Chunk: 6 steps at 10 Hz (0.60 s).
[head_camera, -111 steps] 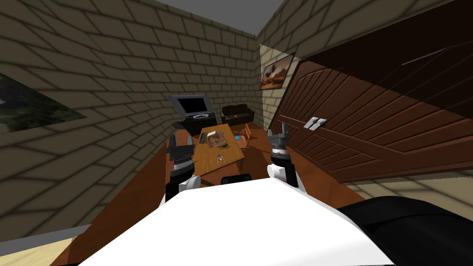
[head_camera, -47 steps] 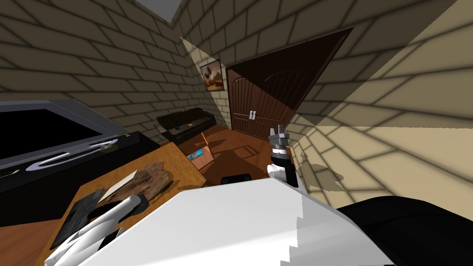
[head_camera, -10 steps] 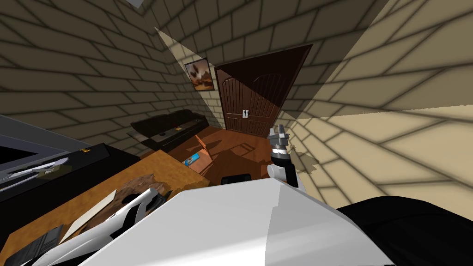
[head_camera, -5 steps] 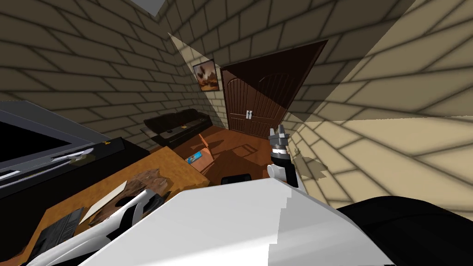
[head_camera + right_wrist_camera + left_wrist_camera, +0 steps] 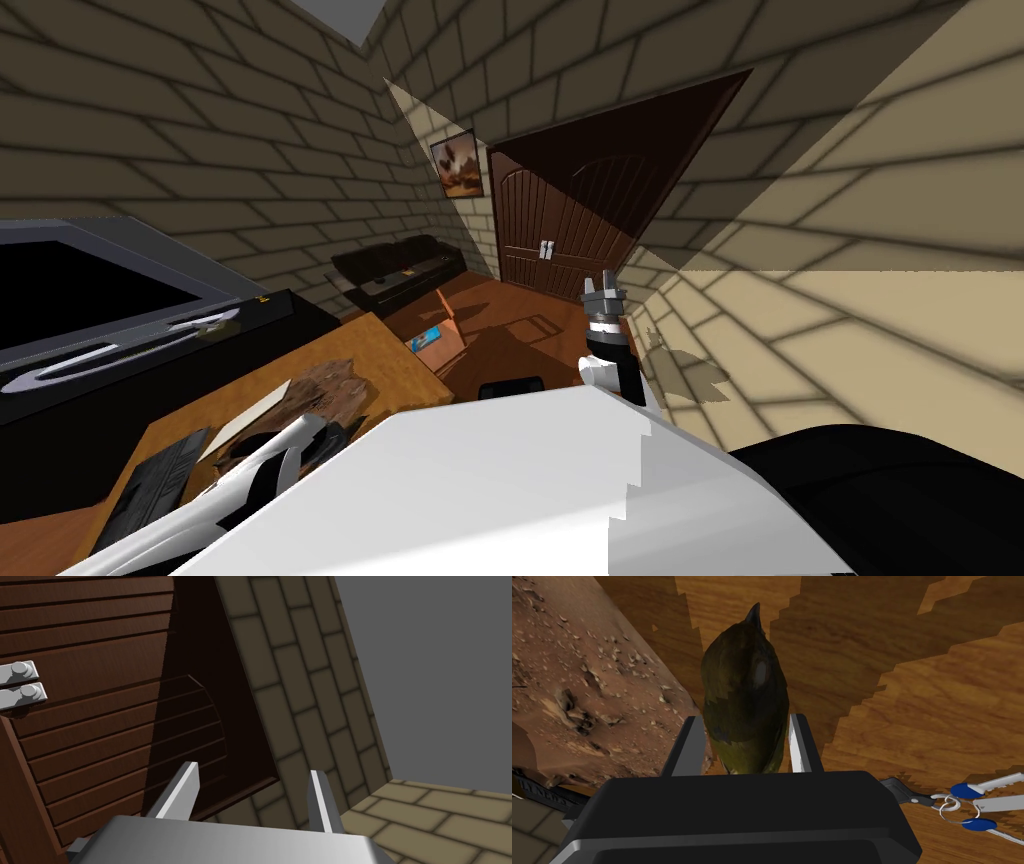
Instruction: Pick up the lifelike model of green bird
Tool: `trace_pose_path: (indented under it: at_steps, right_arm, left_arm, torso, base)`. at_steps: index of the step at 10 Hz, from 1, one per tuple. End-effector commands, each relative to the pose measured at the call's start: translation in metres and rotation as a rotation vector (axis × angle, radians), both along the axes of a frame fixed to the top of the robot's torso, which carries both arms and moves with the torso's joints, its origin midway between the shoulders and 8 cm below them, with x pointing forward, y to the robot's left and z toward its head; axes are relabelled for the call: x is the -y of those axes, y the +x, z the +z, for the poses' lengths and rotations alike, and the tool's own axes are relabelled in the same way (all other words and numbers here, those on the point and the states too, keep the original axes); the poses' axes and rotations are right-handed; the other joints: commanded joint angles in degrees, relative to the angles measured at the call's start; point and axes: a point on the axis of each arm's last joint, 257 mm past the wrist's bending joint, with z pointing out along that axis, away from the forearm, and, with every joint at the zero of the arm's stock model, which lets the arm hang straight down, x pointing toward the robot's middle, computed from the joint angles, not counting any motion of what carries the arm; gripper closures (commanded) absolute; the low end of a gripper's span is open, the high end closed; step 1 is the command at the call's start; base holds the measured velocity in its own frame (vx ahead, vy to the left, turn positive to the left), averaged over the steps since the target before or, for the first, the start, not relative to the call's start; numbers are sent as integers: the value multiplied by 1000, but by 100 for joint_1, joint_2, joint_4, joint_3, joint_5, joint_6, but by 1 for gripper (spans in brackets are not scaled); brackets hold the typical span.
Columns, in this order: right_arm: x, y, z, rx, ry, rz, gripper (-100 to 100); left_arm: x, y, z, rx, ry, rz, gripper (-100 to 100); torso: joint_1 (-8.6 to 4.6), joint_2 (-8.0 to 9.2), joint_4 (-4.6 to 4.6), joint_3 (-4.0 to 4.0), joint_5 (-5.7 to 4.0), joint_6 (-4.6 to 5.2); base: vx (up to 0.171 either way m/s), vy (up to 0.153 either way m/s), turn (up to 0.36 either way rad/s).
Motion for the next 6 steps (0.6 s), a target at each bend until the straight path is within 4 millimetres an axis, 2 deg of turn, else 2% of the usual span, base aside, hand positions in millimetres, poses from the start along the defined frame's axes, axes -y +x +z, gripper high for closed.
trace_pose_path:
  at_steps: [1, 3, 5, 6]
  right_arm:
    - [0, 0, 0, 0, 0, 0, 0]
    - [0, 0, 0, 0, 0, 0, 0]
    - [0, 0, 0, 0, 0, 0, 0]
    - [0, 0, 0, 0, 0, 0, 0]
  left_arm:
    - [-3, 1, 3, 3, -2, -15, 100]
    - [-8, 0, 8, 7, 0, -40, 100]
    - [-7, -2, 8, 5, 0, -38, 100]
    - [-7, -1, 8, 6, 0, -40, 0]
  torso:
    - [0, 0, 0, 0, 0, 0]
    - [-3, -1, -2, -1, -2, -8]
    - [-2, -8, -1, -4, -2, 5]
    - [2, 7, 0, 3, -1, 5]
  base:
    - [84, -11, 56]
    - [97, -30, 158]
    - [69, -8, 22]
    - [8, -1, -3]
